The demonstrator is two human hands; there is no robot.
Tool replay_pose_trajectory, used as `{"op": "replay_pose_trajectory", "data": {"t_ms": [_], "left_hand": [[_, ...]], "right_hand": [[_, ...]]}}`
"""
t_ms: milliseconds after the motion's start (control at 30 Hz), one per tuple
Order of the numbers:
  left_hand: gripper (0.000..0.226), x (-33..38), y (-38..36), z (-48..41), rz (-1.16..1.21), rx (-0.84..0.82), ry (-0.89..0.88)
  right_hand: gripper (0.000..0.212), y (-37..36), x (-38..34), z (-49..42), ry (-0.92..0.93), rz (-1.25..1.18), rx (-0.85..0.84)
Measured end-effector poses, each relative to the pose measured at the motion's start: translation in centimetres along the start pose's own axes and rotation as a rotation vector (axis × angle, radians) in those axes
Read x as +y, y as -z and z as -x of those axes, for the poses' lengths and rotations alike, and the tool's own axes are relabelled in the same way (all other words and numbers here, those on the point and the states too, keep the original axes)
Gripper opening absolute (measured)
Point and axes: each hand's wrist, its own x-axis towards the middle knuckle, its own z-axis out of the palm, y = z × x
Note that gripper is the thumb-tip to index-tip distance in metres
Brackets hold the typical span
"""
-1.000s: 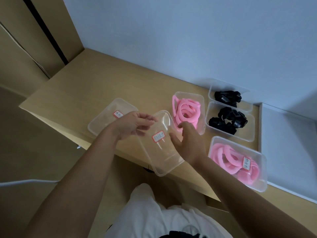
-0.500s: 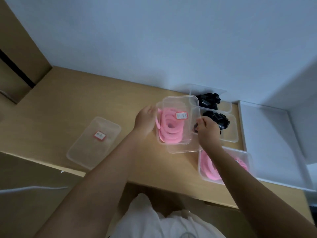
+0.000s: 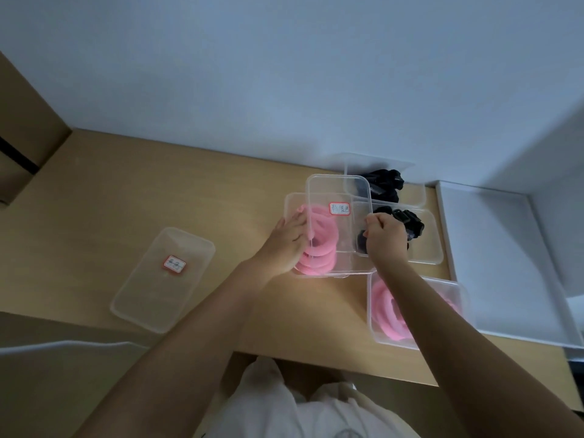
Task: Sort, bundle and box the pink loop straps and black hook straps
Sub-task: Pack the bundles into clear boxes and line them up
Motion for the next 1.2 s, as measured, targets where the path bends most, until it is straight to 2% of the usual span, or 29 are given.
{"op": "replay_pose_trajectory", "data": {"t_ms": [67,133,233,300,367,433,500,600,633,733,933,1000,1067,1100,1200], "left_hand": [[0.027,-0.6,-0.2,-0.3,0.070,0.017,-0.009],[0.017,-1.0,-0.7,0.0,0.096,0.149,-0.005],[0.010,-0.8,-1.6,1.0,-0.007,0.391,0.030],[0.015,-1.1,-1.4,1.3,-0.113,0.456,0.055],[0.017,-1.8,-0.6,1.7,-0.164,0.439,0.060],[0.017,-2.1,0.6,2.4,-0.122,0.332,0.018],[0.006,-2.1,1.8,2.9,-0.066,0.212,-0.055],[0.025,-3.1,2.3,3.0,0.003,0.144,-0.106],[0.029,-3.7,2.3,3.0,-0.009,0.152,-0.109],[0.021,-5.0,1.6,2.9,-0.086,0.192,-0.101],[0.014,-4.0,1.4,2.7,0.067,0.413,0.035],[0.034,-3.4,1.5,2.9,0.182,0.488,0.174],[0.062,-3.2,1.5,3.2,0.239,0.467,0.201],[0.069,-3.3,1.4,3.2,0.247,0.431,0.180],[0.070,-3.3,1.5,2.9,0.200,0.368,0.150]], "right_hand": [[0.027,-0.3,0.1,-0.4,-0.006,0.011,-0.003],[0.026,-0.1,0.0,-0.6,-0.008,0.009,-0.014],[0.027,-0.2,0.0,-0.7,-0.016,0.008,-0.039],[0.029,-0.7,0.0,-0.6,-0.023,-0.007,-0.065],[0.031,-1.5,-0.2,-0.4,-0.002,0.005,-0.113],[0.029,-2.4,-1.0,-0.3,0.032,0.048,-0.180],[0.027,-3.5,-1.9,-0.2,0.070,0.078,-0.215],[0.034,-4.8,-2.7,0.0,0.126,0.200,-0.209],[0.039,-5.1,-2.7,0.1,0.136,0.236,-0.197],[0.045,-5.6,-2.4,0.2,0.170,0.280,-0.147],[0.028,-4.9,-2.5,-0.5,0.236,0.402,-0.093],[0.025,-4.5,-2.4,-0.7,0.246,0.430,-0.080],[0.027,-4.4,-2.0,-0.6,0.239,0.443,-0.080],[0.028,-4.5,-1.9,-0.6,0.234,0.440,-0.082],[0.027,-4.9,-1.7,-0.9,0.220,0.357,-0.086]]}}
